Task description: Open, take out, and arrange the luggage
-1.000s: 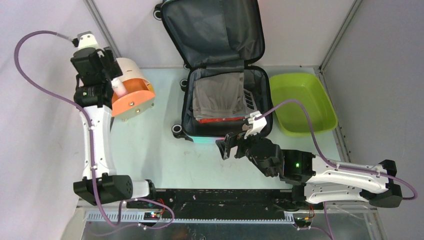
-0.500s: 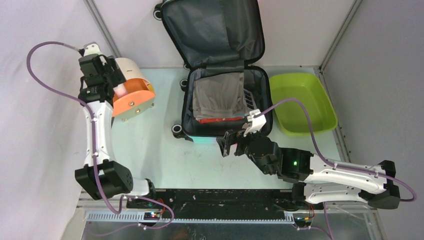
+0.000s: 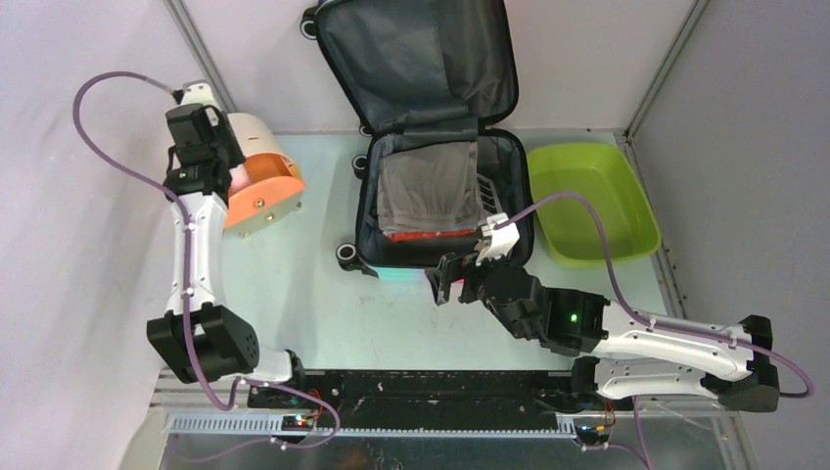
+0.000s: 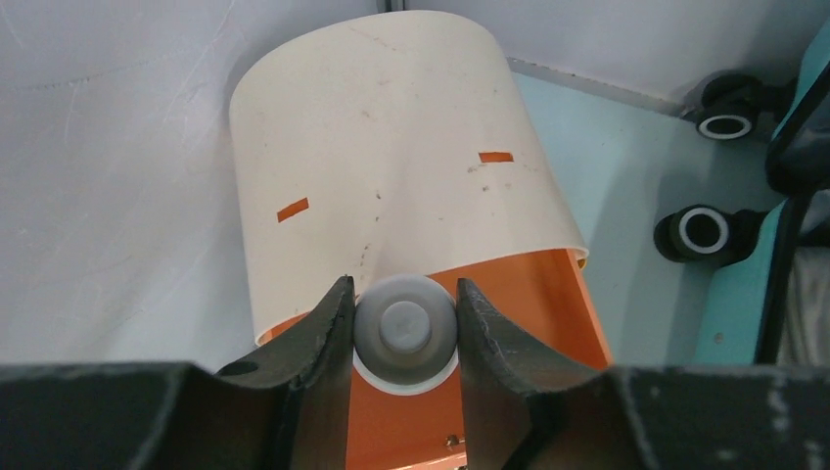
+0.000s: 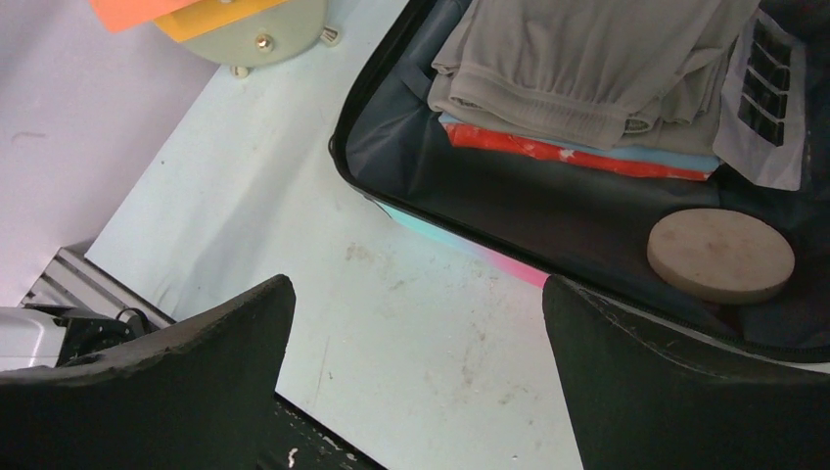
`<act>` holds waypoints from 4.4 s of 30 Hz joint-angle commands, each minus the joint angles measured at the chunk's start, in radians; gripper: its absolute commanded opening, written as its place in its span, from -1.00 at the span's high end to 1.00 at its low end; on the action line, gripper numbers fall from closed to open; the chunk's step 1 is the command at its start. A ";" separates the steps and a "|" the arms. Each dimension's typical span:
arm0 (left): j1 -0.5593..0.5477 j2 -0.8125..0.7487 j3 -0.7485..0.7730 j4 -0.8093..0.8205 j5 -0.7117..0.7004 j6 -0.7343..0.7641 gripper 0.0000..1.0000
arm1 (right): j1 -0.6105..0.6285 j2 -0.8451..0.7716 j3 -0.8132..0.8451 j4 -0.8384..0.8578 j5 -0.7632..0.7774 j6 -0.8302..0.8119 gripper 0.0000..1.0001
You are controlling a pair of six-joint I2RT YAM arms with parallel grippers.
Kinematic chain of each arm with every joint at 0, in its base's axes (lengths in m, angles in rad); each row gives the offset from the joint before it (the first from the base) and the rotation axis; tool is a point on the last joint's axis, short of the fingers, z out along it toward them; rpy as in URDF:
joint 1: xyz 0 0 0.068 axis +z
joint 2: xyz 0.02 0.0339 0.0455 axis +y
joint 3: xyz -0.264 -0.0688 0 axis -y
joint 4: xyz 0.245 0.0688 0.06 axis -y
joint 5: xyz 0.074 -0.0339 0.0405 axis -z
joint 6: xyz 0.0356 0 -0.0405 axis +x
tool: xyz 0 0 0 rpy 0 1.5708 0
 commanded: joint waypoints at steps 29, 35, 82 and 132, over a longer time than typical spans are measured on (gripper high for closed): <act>-0.379 0.076 -0.094 0.088 -0.555 0.588 -0.39 | -0.039 -0.046 -0.029 0.020 -0.012 -0.001 -0.99; -0.401 0.058 -0.001 -0.095 -0.488 0.475 -0.73 | -0.039 -0.058 -0.029 0.036 -0.017 -0.012 -0.99; -0.360 -0.273 -0.419 -0.021 -0.145 0.167 -0.35 | -0.005 -0.068 -0.029 0.008 0.007 0.001 -0.99; -0.258 0.127 -0.172 0.220 -0.413 0.344 -0.38 | -0.091 -0.030 -0.078 0.020 -0.072 -0.034 -0.99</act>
